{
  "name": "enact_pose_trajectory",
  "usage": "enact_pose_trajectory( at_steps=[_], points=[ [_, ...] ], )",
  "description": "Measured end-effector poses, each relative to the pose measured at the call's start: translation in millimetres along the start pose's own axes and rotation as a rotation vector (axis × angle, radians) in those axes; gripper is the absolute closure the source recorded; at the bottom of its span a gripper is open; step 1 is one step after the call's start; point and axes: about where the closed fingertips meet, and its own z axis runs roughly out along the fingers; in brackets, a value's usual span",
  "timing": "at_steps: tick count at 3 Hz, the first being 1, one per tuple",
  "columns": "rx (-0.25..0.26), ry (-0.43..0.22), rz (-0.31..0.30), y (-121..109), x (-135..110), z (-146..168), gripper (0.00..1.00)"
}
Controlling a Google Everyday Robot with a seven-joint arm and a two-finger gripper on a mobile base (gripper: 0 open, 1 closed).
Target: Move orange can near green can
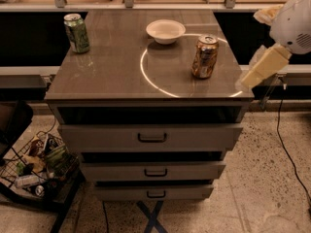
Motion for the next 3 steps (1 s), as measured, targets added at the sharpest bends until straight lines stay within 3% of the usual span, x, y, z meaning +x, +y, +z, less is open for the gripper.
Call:
enact_pose_trajectory(
  at_steps=[1, 3],
  points=[
    [0.032, -0.105, 0.038, -21.3, 5.2, 21.6, 0.0],
    [0.078, -0.291, 0.105, -43.2, 25.8, 56.4, 0.0]
  ],
)
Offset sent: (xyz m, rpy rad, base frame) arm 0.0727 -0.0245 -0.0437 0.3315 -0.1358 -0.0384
